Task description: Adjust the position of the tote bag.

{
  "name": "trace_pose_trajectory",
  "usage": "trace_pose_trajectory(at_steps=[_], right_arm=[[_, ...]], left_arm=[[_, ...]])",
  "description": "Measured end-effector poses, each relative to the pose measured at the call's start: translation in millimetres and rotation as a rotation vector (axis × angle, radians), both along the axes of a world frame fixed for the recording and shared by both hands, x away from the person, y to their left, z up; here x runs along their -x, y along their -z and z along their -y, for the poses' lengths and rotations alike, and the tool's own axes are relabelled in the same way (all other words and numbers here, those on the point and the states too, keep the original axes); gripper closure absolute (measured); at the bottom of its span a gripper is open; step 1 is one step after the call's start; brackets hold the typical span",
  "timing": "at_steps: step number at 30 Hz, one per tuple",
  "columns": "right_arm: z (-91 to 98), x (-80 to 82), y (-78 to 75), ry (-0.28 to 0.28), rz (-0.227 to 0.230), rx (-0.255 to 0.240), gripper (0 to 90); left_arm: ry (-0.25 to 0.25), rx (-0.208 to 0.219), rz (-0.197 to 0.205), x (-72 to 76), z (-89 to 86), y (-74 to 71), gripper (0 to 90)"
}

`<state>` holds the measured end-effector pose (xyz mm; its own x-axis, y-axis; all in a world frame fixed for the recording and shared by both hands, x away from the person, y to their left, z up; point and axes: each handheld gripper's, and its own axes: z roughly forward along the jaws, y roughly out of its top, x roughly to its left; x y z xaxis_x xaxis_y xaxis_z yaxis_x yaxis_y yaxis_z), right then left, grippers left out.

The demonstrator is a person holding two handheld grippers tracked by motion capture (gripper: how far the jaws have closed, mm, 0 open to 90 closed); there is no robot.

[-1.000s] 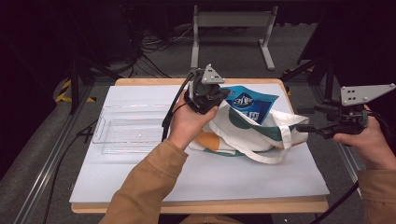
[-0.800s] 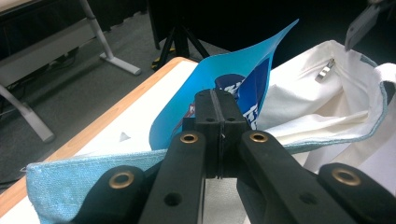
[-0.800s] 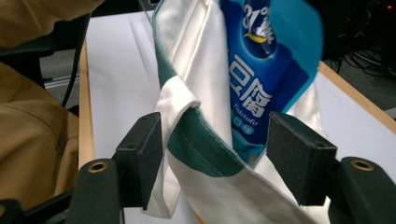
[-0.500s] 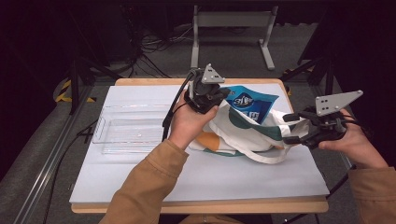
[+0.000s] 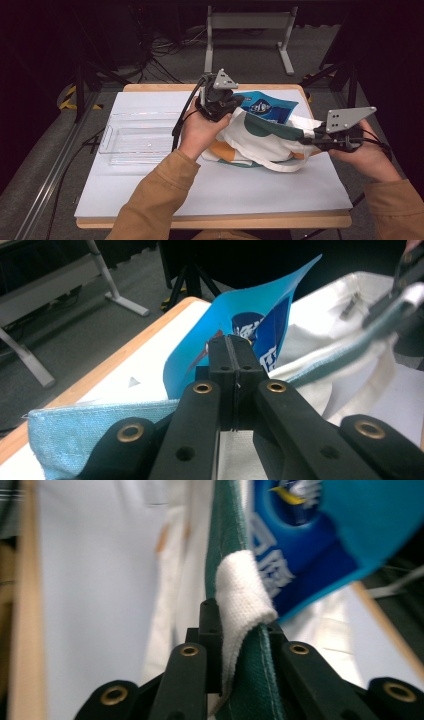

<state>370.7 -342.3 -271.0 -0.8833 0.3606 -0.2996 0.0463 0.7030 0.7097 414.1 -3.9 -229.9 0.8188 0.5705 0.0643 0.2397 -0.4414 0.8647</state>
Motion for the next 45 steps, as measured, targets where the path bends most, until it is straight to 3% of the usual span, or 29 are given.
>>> trace_pose_trajectory(at_steps=[4,9,13,14,18,22,30,31,34,38,40,42,44,45], right_arm=[[-0.1,2.9,-1.6,0.064,0.096,-0.008,80.5],[1.3,1.7,-3.1,0.142,0.163,-0.108,80.6],[1.2,-1.1,-2.1,0.167,0.161,-0.154,80.5],[0.2,-3.4,-0.2,0.178,0.155,-0.182,80.3],[-2.1,-4.1,3.3,0.186,0.146,-0.219,79.9],[-4.2,-2.0,9.5,0.185,0.141,-0.252,79.6],[-7.0,4.1,28.1,0.219,0.145,-0.269,79.0],[-7.9,4.5,32.4,0.23,0.142,-0.269,78.7],[-6.4,3.8,38.5,0.227,0.118,-0.292,77.4],[-3.7,3.3,42.0,0.226,0.093,-0.31,75.6],[-3.6,4.3,41.3,0.205,0.067,-0.312,68.7],[-1.6,4.7,38.9,0.171,0.018,-0.323,55.8],[3.8,5.3,35.5,0.076,-0.098,-0.346,39.8],[6.0,6.9,33.2,0.05,-0.124,-0.349,38.5]], left_arm=[[0.009,-0.012,-0.009,3.3,-1.1,0.7,89.7],[0.035,-0.037,-0.051,7.6,-3.3,12.2,89.8],[0.05,-0.012,-0.082,8.2,-7.3,20.9,89.7],[0.056,0.006,-0.097,9.8,-10.9,28.6,89.7],[0.061,0.021,-0.088,16.7,-14.9,39.2,89.8],[0.066,-0.007,-0.067,24.1,-16.1,45.1,89.8],[0.072,-0.012,-0.124,24.4,-14.6,73.8,89.8],[0.065,-0.029,-0.127,25.0,-12.2,80.2,89.8],[0.061,-0.057,-0.13,24.4,-9.2,87.6,89.8],[0.06,-0.047,-0.148,22.1,-8.4,92.7,89.8],[0.048,-0.054,-0.139,21.4,-8.3,94.3,89.8],[0.043,-0.046,-0.14,21.0,-9.5,94.3,89.8],[0.042,-0.035,-0.142,20.8,-10.7,93.2,89.8],[0.042,-0.035,-0.142,20.8,-10.7,93.2,89.7]])
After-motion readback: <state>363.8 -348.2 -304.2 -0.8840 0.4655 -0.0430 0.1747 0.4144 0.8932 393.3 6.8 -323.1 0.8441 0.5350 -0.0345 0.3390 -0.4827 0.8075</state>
